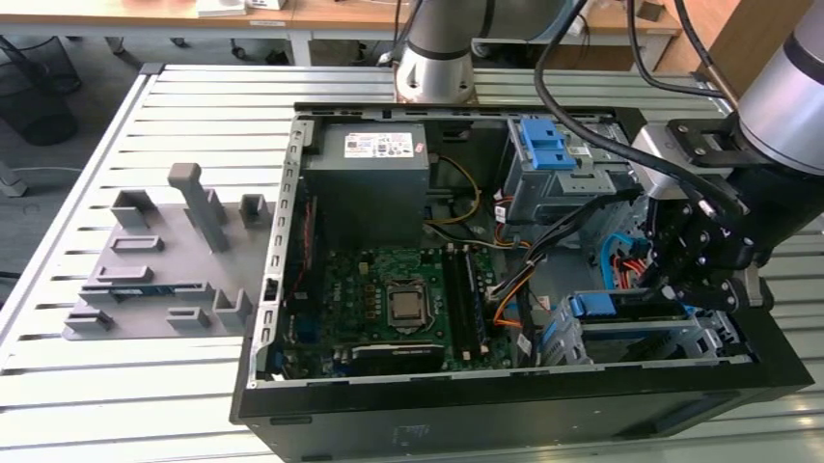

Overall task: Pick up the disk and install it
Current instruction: 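Insert the first disk wire, then insert the second disk wire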

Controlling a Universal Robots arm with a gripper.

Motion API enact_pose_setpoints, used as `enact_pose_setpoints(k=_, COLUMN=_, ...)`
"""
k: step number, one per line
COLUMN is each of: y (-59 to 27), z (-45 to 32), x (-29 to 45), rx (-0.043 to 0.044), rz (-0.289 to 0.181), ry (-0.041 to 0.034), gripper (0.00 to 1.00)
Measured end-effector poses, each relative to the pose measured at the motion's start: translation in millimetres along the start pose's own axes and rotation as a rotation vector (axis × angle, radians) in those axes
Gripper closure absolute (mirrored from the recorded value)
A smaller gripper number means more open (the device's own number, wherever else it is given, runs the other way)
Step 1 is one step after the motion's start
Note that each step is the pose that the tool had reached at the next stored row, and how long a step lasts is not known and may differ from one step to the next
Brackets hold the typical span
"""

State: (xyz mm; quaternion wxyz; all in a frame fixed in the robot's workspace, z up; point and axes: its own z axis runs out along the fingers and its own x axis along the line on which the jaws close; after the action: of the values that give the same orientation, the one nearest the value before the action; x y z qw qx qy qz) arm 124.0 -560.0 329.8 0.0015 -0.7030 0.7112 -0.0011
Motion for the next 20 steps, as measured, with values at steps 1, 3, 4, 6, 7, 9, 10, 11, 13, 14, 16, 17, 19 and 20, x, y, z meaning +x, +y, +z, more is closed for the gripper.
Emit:
enact_pose_setpoints(k=1, y=0.0, z=-0.7, x=0.0, rx=0.0000, rz=0.000, ry=0.0005, gripper=0.76)
enact_pose_setpoints(k=3, y=0.0, z=-3.3, x=0.0, rx=0.0000, rz=0.000, ry=0.0006, gripper=0.76)
enact_pose_setpoints(k=4, y=0.0, z=-5.2, x=0.0, rx=0.0000, rz=0.000, ry=0.0005, gripper=0.76)
enact_pose_setpoints(k=6, y=0.0, z=-8.7, x=0.0, rx=0.0000, rz=0.000, ry=0.0003, gripper=0.76)
enact_pose_setpoints(k=7, y=0.0, z=-9.8, x=0.0, rx=0.0000, rz=0.000, ry=0.0005, gripper=0.76)
enact_pose_setpoints(k=9, y=0.0, z=-9.9, x=0.0, rx=-0.0001, rz=0.000, ry=0.0002, gripper=0.76)
enact_pose_setpoints(k=10, y=0.0, z=-9.9, x=0.0, rx=-0.0002, rz=0.000, ry=0.0001, gripper=0.78)
enact_pose_setpoints(k=11, y=0.0, z=-9.9, x=0.0, rx=-0.0002, rz=0.000, ry=0.0002, gripper=0.84)
enact_pose_setpoints(k=13, y=0.0, z=-10.0, x=0.0, rx=-0.0002, rz=0.000, ry=0.0004, gripper=0.89)
enact_pose_setpoints(k=14, y=0.0, z=-10.0, x=0.0, rx=-0.0002, rz=0.000, ry=0.0004, gripper=0.89)
enact_pose_setpoints(k=16, y=0.0, z=-10.0, x=0.0, rx=-0.0003, rz=0.000, ry=0.0005, gripper=0.89)
enact_pose_setpoints(k=17, y=0.0, z=-10.0, x=0.0, rx=-0.0003, rz=0.000, ry=0.0004, gripper=0.89)
enact_pose_setpoints(k=19, y=0.0, z=-10.0, x=0.0, rx=-0.0005, rz=0.000, ry=0.0004, gripper=0.89)
enact_pose_setpoints(k=20, y=0.0, z=-10.1, x=0.0, rx=-0.0006, rz=0.000, ry=0.0004, gripper=0.89)
